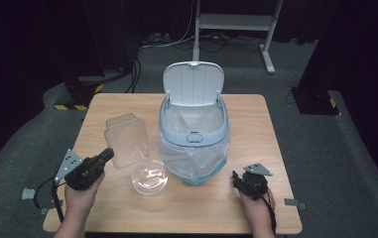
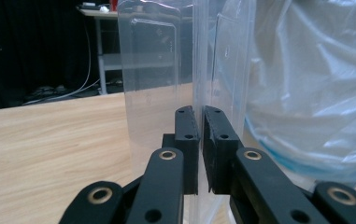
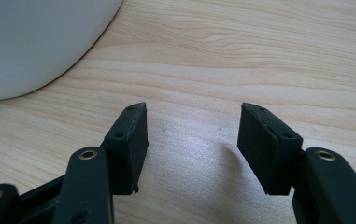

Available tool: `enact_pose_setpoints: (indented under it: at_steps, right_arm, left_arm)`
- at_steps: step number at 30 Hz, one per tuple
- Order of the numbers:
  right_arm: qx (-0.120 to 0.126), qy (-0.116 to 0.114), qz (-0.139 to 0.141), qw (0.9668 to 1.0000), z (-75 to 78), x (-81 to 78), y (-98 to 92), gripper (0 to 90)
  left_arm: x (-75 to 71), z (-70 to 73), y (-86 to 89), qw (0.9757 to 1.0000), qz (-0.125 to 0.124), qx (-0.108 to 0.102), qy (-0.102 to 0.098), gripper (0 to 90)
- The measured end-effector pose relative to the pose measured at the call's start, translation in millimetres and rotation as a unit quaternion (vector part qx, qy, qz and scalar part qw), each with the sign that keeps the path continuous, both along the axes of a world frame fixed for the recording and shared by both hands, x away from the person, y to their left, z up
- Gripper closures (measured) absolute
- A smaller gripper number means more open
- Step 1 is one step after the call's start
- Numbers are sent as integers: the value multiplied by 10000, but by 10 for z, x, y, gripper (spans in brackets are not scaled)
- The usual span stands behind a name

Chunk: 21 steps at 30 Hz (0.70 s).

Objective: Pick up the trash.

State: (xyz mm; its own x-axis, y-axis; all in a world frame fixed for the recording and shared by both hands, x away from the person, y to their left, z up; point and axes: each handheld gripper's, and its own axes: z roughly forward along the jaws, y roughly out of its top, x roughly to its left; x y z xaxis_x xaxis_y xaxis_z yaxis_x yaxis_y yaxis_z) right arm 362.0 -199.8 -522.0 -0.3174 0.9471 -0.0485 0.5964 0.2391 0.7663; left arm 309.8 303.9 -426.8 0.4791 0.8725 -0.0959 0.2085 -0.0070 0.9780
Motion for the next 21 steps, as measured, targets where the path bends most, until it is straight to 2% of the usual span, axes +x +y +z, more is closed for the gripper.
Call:
enact_pose_setpoints:
  at_steps: [11,14,21]
  right_arm:
    - [8,5,3,10000,0,1,-2,430]
    - [8,8,5,10000,0,2,-2,430]
    - [-31,6,20,10000,-2,4,4,429]
  left_arm:
    - [-27,264,-35,9992,-37,-187,-358,848]
    - [-34,337,-26,9985,-57,-293,-451,848]
    - [-17,499,-65,9972,-72,-330,-672,849]
